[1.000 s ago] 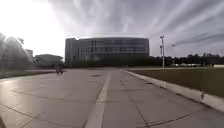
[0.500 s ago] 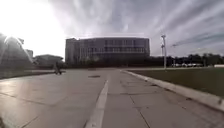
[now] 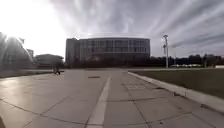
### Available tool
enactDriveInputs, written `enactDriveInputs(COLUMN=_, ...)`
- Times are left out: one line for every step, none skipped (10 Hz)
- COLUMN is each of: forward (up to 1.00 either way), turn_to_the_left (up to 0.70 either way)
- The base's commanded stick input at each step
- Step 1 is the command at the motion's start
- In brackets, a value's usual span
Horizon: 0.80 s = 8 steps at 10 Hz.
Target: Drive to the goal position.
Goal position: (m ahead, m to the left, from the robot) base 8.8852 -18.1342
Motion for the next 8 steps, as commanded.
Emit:
enactDriveInputs(forward=0.7, turn_to_the_left=0.0)
enactDriveInputs(forward=0.7, turn_to_the_left=0.0)
enactDriveInputs(forward=0.7, turn_to_the_left=0.0)
enactDriveInputs(forward=0.7, turn_to_the_left=0.0)
enactDriveInputs(forward=0.7, turn_to_the_left=0.0)
enactDriveInputs(forward=0.7, turn_to_the_left=0.0)
enactDriveInputs(forward=0.7, turn_to_the_left=0.0)
enactDriveInputs(forward=0.7, turn_to_the_left=-0.22)
